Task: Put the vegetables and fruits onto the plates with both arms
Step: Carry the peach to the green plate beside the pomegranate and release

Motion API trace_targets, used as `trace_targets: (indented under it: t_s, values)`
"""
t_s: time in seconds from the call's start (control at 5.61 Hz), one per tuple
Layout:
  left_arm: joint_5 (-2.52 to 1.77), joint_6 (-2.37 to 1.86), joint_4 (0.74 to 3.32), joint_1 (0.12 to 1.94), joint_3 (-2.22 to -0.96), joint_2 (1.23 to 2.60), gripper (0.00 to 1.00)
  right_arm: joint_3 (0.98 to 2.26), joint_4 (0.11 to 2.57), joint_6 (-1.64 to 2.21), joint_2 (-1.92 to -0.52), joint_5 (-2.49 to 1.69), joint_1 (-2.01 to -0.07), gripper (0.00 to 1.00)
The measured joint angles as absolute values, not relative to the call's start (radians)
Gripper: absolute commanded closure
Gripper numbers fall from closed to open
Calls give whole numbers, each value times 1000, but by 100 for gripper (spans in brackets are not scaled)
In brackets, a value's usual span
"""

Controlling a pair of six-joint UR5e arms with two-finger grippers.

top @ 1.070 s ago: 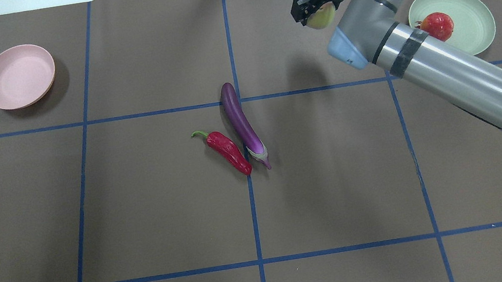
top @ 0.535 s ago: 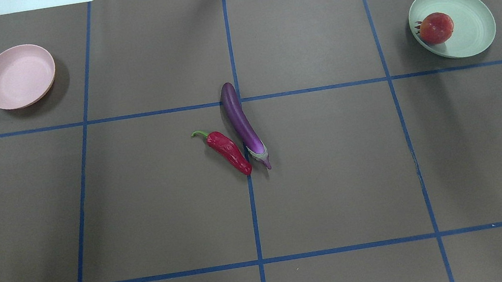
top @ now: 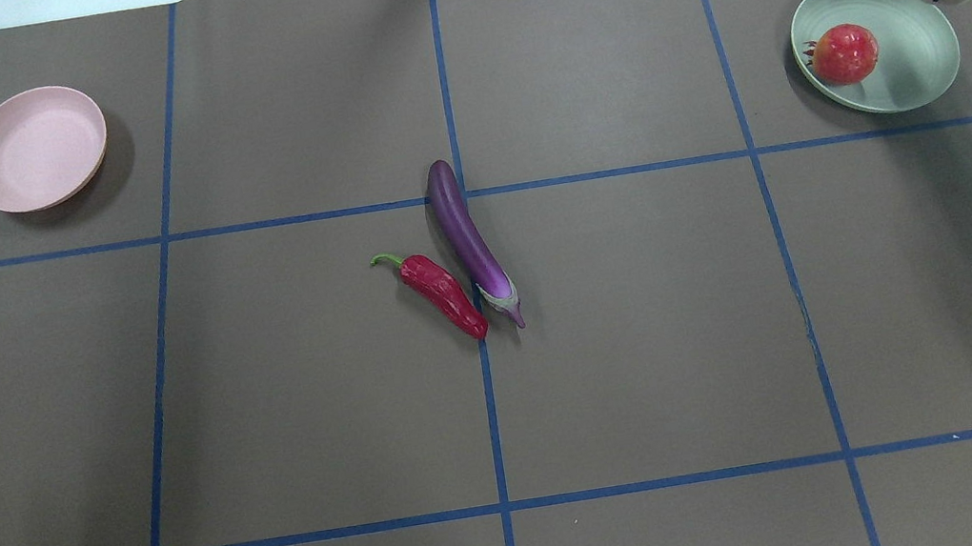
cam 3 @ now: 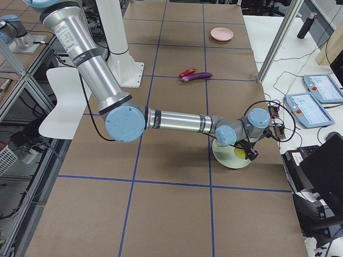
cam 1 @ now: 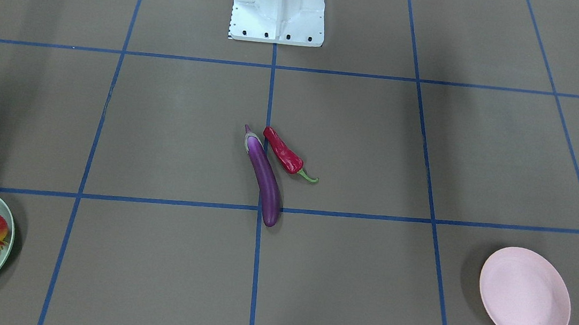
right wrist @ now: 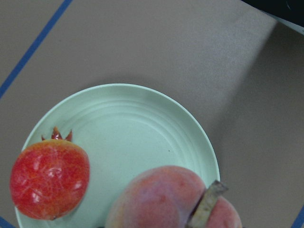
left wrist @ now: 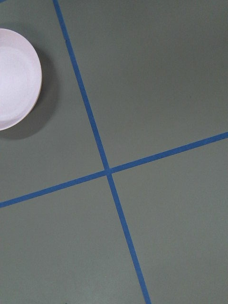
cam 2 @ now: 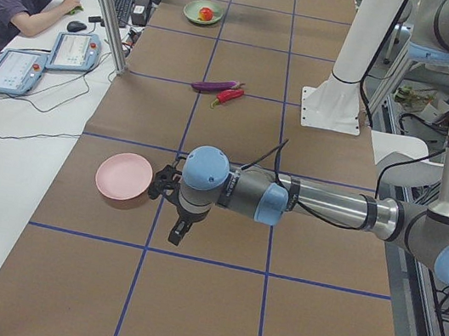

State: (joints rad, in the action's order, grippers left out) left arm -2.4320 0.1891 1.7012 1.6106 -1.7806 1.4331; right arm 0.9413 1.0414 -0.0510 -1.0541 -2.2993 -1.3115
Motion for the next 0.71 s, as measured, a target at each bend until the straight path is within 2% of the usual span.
trace_targets:
  t_s: [0.36, 0.71]
  values:
    - [-2431, 190, 1701, 1611, -1781, 1433, 0, 945, 876, 146, -1099, -2190, -1212, 2]
    - [-2432, 191, 1702, 1611, -1783, 1432, 0, 990, 848, 201, -1140, -2178, -1216, 1]
